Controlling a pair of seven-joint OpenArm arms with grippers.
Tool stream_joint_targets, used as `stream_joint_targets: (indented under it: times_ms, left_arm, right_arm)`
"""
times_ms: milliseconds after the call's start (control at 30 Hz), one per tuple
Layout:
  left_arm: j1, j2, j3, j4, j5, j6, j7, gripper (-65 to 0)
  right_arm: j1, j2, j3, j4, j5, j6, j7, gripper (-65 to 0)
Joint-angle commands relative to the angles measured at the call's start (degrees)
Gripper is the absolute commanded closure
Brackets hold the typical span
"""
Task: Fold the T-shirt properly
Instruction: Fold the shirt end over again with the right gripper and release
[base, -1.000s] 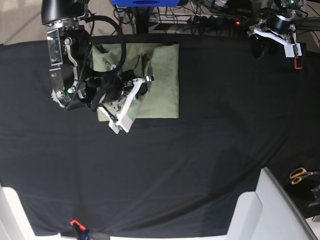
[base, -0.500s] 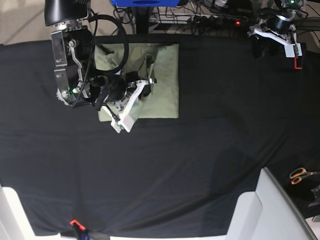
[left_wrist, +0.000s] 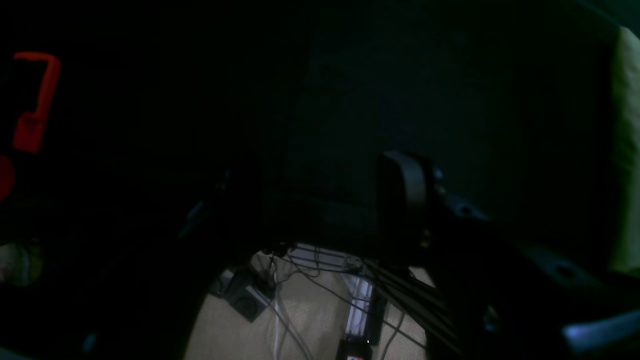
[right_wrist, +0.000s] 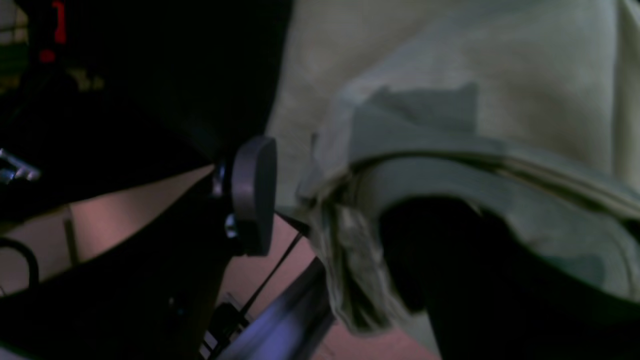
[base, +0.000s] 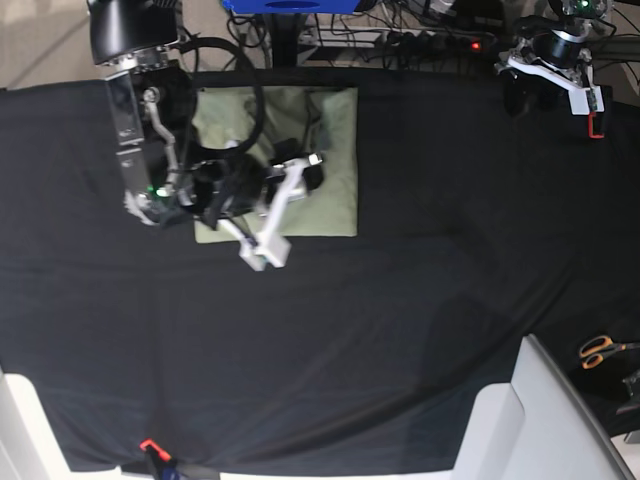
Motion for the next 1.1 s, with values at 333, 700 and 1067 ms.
stream_joint_targets:
  times_ms: [333,700,1067]
  left_arm:
    - [0.5,-0.5,-0.4,1.0,-0.8,-0.4,-1.3,-35.2]
    - [-0.6,-0.5,-0.4,0.6,-0.8,-0.4,-1.3,-35.2]
    - [-0.7,-0.6,-0.9,0.6,-0.8,-0.4,-1.3,-35.2]
  right_arm:
    - [5.9,-0.7,-13.5,0.9,0.9,-0.1,-2.9,-29.1]
    - [12.3,-1.7,-18.8,-4.6,1.2,0.3,-5.0,-29.1]
    - [6.9,9.4,-11.7,14.2,1.2,0.3,-3.6,-23.6]
